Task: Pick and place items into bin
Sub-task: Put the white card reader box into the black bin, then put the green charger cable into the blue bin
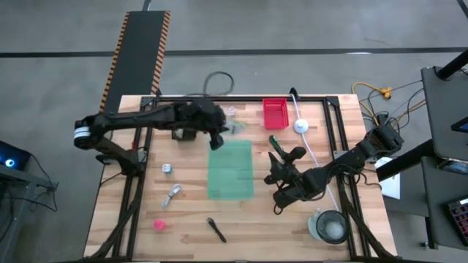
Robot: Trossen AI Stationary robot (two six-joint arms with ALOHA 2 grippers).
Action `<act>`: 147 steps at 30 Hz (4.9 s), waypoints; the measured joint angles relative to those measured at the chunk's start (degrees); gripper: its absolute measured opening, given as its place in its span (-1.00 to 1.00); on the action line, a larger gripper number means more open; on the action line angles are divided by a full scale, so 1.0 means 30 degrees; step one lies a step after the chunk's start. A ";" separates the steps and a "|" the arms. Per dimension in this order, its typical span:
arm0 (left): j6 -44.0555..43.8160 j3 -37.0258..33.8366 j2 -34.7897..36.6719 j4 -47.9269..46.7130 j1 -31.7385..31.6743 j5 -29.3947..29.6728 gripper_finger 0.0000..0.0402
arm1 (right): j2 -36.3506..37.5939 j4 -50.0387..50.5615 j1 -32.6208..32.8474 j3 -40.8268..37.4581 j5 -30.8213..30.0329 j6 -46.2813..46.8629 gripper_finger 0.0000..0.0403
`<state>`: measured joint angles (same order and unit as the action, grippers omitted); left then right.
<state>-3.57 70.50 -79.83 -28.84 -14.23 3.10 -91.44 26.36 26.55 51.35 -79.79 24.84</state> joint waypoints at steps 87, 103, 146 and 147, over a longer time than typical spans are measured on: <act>-0.6152 -0.0006 -0.3426 -1.0991 -0.7892 0.0938 -0.40 | 0.0067 -0.0095 -0.2608 0.0364 0.0272 -0.2432 -0.62; -0.5671 0.1056 -0.2768 -1.1045 -0.7929 0.1111 0.19 | 0.0067 -0.0090 -0.2608 0.0352 0.0277 -0.2434 -0.63; 0.1444 -1.2165 0.7977 1.4606 -0.0373 0.0311 0.18 | 0.0067 -0.0141 -0.2397 0.0342 0.0676 -0.0927 -0.64; 0.1617 -1.2894 0.8059 1.5762 -0.0373 -0.0271 0.18 | 0.0061 -0.0141 -0.2397 0.0342 0.0851 -0.0743 -0.64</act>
<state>1.29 31.82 -55.66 18.45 -15.35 2.29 -91.26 25.94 19.35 52.38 -77.24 22.61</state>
